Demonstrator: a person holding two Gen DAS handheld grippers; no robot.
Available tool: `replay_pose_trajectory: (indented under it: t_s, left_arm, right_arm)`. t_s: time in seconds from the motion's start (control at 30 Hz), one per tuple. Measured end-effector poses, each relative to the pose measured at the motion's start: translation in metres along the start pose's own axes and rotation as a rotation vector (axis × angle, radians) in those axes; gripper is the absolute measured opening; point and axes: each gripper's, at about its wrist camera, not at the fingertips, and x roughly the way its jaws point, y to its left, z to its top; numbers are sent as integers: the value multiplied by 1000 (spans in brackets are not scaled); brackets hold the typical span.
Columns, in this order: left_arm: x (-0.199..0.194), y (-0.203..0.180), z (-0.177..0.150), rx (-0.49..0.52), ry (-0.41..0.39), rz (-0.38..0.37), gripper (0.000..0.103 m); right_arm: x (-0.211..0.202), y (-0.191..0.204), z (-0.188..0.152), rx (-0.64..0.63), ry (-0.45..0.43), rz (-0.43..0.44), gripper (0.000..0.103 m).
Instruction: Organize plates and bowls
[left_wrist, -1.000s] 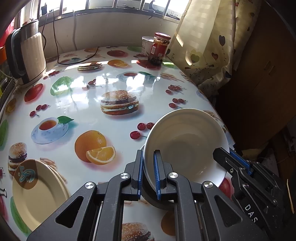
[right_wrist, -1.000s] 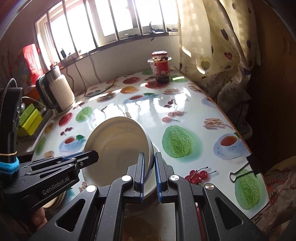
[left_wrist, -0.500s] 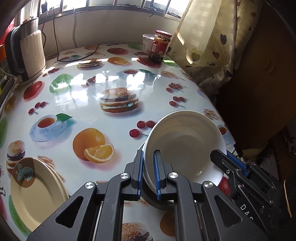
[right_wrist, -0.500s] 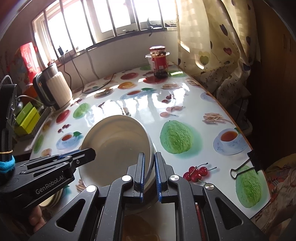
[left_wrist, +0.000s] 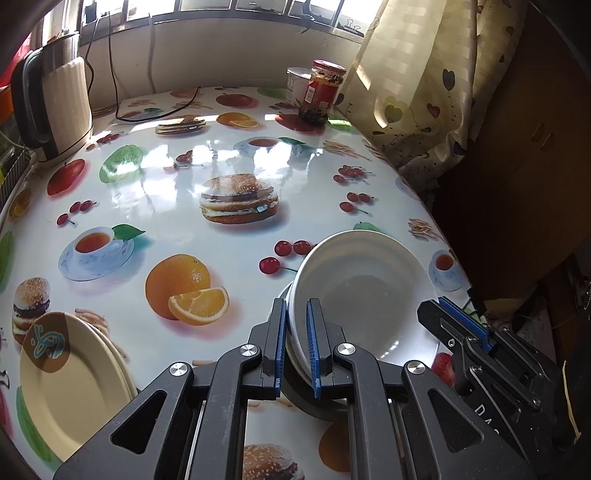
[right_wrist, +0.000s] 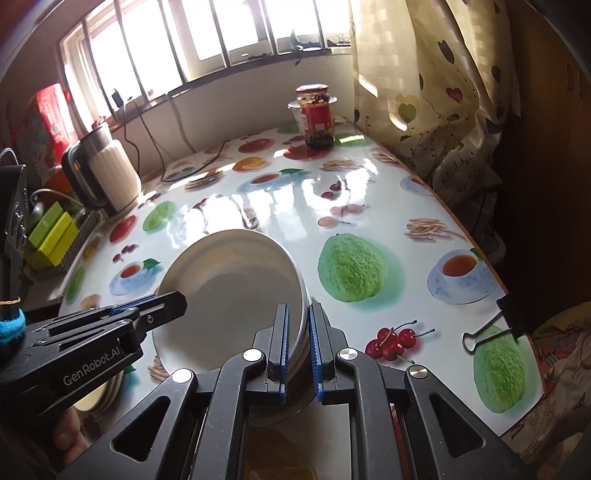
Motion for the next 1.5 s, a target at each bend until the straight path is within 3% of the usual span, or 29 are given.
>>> replay_pose_trajectory:
  t_s: [0.67, 0.97, 1.27, 1.4, 1.5]
  left_arm:
    - [-1, 2, -1, 0, -14, -21, 11]
    - [-2, 3, -5, 7, -18, -5, 12]
    - [-3, 2, -6, 9, -21, -2, 17]
    - [-7, 3, -7, 6, -35, 1, 29]
    - [-12, 2, -8, 13, -55, 4, 31]
  right_arm:
    - [1, -1, 0, 6, -1, -2, 12]
    - [-5, -2, 2, 13, -23, 4, 24]
    - [-7, -2, 1, 13, -25, 6, 27]
    - [-8, 0, 0, 13, -29, 8, 28]
    - [-13, 1, -1, 19, -37, 10, 32]
